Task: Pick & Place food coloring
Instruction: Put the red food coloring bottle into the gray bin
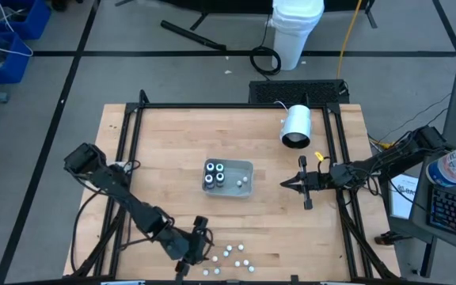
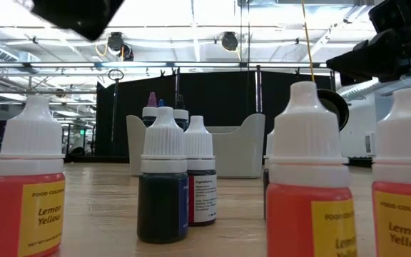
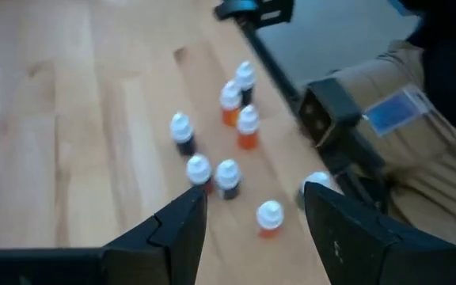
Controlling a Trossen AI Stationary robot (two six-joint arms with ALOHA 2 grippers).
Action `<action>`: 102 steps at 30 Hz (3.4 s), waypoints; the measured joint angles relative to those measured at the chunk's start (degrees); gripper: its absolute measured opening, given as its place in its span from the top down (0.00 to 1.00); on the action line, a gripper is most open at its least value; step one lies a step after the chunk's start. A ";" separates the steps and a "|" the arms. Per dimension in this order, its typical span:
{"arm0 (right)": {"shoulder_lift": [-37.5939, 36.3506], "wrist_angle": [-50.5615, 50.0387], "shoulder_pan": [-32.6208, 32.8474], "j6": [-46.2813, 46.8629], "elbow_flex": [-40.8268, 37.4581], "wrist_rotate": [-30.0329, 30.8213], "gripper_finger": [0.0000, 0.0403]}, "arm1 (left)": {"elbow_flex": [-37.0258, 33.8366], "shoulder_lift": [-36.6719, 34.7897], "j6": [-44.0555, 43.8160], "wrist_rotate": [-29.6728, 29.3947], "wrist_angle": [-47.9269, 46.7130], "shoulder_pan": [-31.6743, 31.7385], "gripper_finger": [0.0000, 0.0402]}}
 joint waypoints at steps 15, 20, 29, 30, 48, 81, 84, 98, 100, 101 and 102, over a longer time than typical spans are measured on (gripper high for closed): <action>-0.01 0.12 0.00 0.49 0.00 -0.02 1.00 | 0.22 0.04 -13.73 1.99 3.70 -2.41 0.51; -0.01 0.19 0.00 0.53 0.00 -0.02 1.00 | 2.81 0.04 -19.66 -5.45 3.14 -7.65 0.54; -0.01 0.61 0.00 0.57 0.00 -0.05 1.00 | 10.62 11.84 -24.25 -5.43 -0.80 -9.91 0.42; 0.00 0.48 0.00 0.89 0.00 -0.05 1.00 | 12.31 13.11 -23.44 -5.30 -3.09 -9.86 0.40; -0.01 1.43 0.00 0.41 0.00 -0.05 1.00 | 17.62 15.91 -25.98 -2.58 -16.74 -8.12 0.26; 0.01 1.46 0.00 0.31 0.00 -0.05 1.00 | 17.51 17.64 -25.40 -2.58 -16.75 -7.60 0.26; 0.01 1.46 0.00 0.31 0.00 -0.05 1.00 | 17.51 17.64 -25.40 -2.57 -16.80 -7.37 0.26; 0.01 1.46 0.00 0.31 0.00 -0.05 1.00 | 17.51 17.64 -25.62 -2.03 -17.49 -7.38 0.36; 0.01 1.46 0.00 0.31 0.00 -0.05 1.00 | 17.51 17.64 -25.74 -1.65 -17.46 -7.38 0.41; 0.01 1.46 0.00 0.31 0.00 -0.05 1.00 | 17.51 17.64 -25.64 -1.11 -17.42 -7.38 0.44; 0.01 1.46 0.00 0.32 0.00 -0.05 1.00 | 17.51 17.64 -25.58 -1.01 -17.40 -7.38 0.46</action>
